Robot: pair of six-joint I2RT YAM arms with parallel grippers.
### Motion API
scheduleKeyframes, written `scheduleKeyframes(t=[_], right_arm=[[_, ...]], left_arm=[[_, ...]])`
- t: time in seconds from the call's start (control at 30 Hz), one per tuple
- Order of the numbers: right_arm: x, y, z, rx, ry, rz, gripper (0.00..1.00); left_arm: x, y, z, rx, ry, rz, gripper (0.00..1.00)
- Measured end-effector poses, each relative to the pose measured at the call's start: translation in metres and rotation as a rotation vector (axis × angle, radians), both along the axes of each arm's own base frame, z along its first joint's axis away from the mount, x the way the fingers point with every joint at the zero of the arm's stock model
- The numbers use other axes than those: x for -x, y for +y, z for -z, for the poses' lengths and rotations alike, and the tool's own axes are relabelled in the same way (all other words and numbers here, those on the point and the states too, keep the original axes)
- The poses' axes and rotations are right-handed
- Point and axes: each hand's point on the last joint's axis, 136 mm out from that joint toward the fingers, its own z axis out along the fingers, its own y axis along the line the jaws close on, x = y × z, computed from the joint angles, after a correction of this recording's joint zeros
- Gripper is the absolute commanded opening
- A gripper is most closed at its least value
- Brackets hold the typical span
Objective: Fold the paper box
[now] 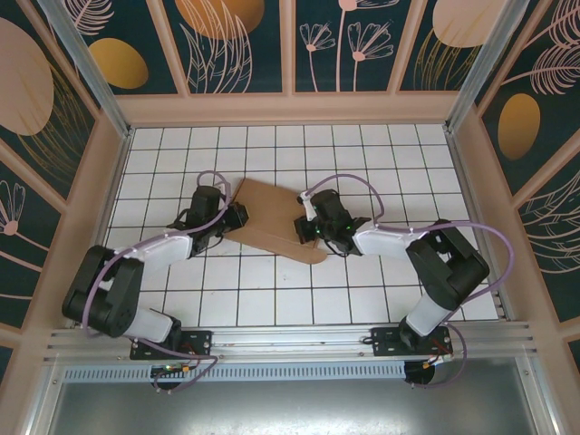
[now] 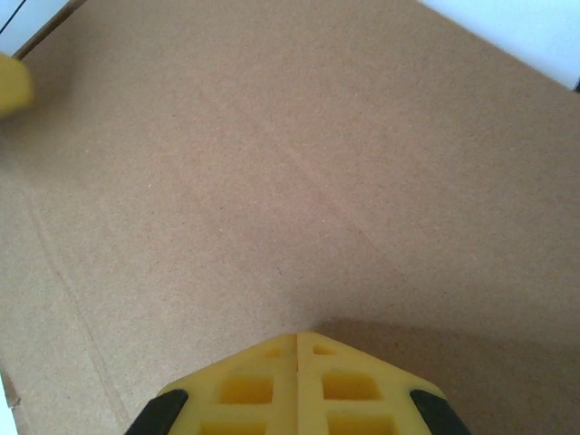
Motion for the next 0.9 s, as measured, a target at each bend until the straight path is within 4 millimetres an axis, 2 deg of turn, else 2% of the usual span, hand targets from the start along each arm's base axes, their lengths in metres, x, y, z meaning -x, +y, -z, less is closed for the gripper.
scheduleKeyframes(t=[0.07, 0.17, 0.27, 0.37, 0.43, 0.5, 0.57, 0.63, 0.73, 0.83, 0.9], right_arm=[[0.001, -0.004, -0.009, -0.006, -0.019, 0.010, 0.09], [0.001, -0.010, -0.036, -0.045, -0.070, 0.039, 0.08], [-0.003, -0.020, -0.068, -0.114, -0.114, 0.092, 0.13], [-0.011, -0.039, -0.082, -0.173, -0.109, 0.171, 0.24], [-0.018, -0.053, -0.076, -0.195, -0.071, 0.223, 0.30], [-0.020, -0.071, -0.061, -0.210, -0.014, 0.279, 0.35], [-0.017, -0.088, -0.040, -0.238, 0.064, 0.332, 0.38], [-0.010, -0.101, -0.022, -0.259, 0.134, 0.368, 0.42], [0.000, -0.103, -0.009, -0.282, 0.205, 0.374, 0.47], [0.000, -0.098, -0.014, -0.314, 0.210, 0.358, 0.52], [0.000, -0.097, -0.016, -0.331, 0.214, 0.355, 0.56]], left_arm=[[0.000, -0.004, 0.012, 0.014, 0.030, 0.009, 0.06], [-0.003, -0.010, 0.006, 0.051, 0.012, 0.017, 0.09], [-0.003, -0.009, 0.003, 0.051, 0.011, 0.016, 0.23], [-0.006, -0.005, -0.011, 0.028, -0.001, -0.004, 0.37], [-0.017, -0.001, -0.029, 0.017, -0.030, -0.025, 0.42], [-0.030, 0.006, -0.047, 0.011, -0.065, -0.053, 0.45], [-0.047, 0.019, -0.064, -0.006, -0.100, -0.092, 0.48], [-0.058, 0.033, -0.071, -0.029, -0.117, -0.121, 0.51], [-0.071, 0.055, -0.064, -0.082, -0.105, -0.152, 0.51], [-0.080, 0.070, -0.038, -0.115, -0.045, -0.161, 0.51], [-0.081, 0.072, -0.015, -0.121, 0.011, -0.139, 0.51]])
